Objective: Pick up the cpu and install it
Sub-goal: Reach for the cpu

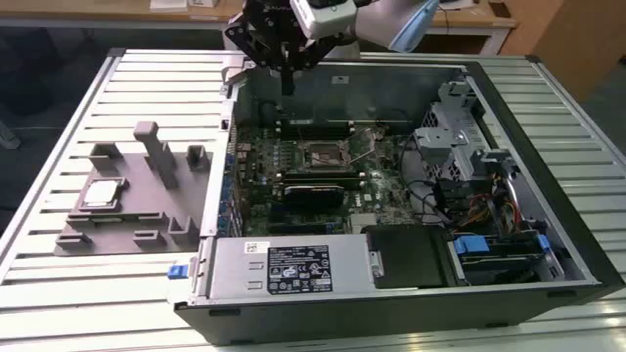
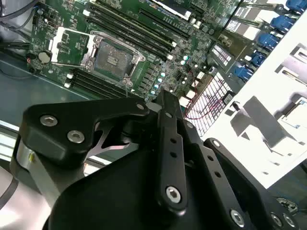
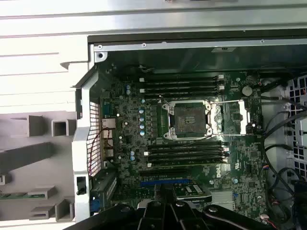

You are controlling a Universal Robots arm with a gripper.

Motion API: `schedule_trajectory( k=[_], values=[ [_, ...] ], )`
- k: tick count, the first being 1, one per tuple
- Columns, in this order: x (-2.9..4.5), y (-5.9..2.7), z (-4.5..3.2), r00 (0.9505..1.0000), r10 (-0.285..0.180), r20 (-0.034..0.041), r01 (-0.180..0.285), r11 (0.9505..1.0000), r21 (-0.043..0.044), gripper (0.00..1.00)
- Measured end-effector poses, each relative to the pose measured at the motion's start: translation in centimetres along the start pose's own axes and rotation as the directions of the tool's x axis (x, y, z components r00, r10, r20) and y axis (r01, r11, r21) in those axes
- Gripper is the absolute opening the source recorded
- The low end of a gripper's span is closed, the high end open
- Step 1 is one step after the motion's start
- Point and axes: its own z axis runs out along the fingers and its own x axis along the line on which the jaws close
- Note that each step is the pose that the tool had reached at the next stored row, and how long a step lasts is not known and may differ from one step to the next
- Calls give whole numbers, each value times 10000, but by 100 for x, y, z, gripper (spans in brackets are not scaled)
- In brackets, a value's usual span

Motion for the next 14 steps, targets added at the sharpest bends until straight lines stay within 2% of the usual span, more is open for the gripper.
schedule_trajectory(
  k=[7,14],
  values=[
    [8,-1,0,10000,0,1,0,10000,-1,11],
    [60,-5,-2,10000,-1,0,1,10000,0,11]
  ],
)
